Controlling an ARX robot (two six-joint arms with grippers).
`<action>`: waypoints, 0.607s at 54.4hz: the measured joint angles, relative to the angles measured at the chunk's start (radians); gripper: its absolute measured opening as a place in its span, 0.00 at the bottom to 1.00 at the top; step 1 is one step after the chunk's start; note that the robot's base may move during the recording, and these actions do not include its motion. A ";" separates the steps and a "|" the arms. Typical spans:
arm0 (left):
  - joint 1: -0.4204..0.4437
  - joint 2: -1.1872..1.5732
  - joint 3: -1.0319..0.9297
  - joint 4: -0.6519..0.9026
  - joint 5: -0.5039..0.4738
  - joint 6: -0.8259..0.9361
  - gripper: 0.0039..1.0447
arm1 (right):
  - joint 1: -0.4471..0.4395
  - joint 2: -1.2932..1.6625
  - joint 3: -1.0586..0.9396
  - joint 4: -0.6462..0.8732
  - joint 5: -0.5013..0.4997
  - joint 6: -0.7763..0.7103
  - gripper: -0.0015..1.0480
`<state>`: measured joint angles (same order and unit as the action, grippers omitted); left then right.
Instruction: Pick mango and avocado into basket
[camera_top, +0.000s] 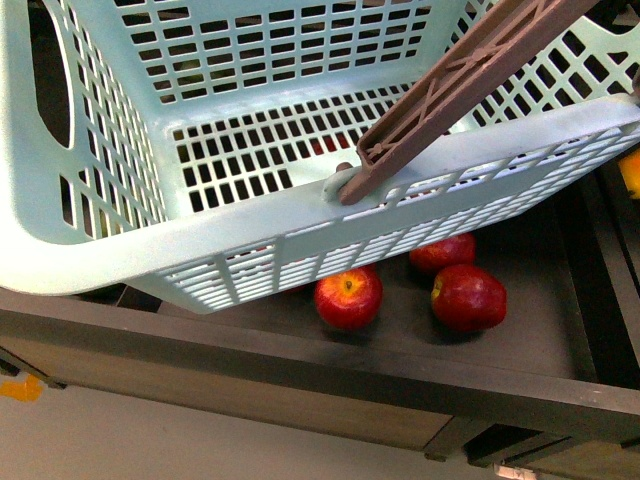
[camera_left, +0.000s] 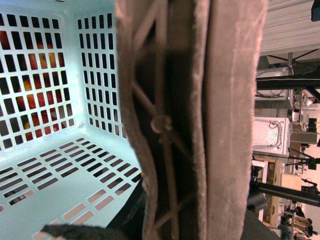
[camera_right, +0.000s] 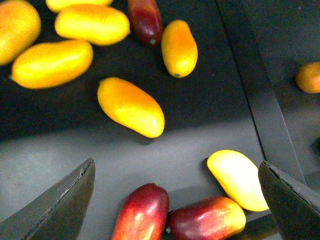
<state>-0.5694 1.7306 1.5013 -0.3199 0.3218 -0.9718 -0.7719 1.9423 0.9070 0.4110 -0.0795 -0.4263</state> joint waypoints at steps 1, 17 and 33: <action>0.000 0.000 0.000 0.000 0.000 0.000 0.15 | 0.000 0.041 0.046 -0.035 -0.005 -0.024 0.92; 0.000 0.000 0.000 0.000 0.000 0.000 0.15 | -0.001 0.388 0.482 -0.380 -0.071 -0.364 0.92; 0.000 0.000 0.000 0.000 0.001 0.000 0.15 | 0.011 0.576 0.743 -0.595 -0.120 -0.542 0.92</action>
<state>-0.5694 1.7306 1.5013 -0.3199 0.3225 -0.9722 -0.7612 2.5183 1.6501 -0.1844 -0.1993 -0.9680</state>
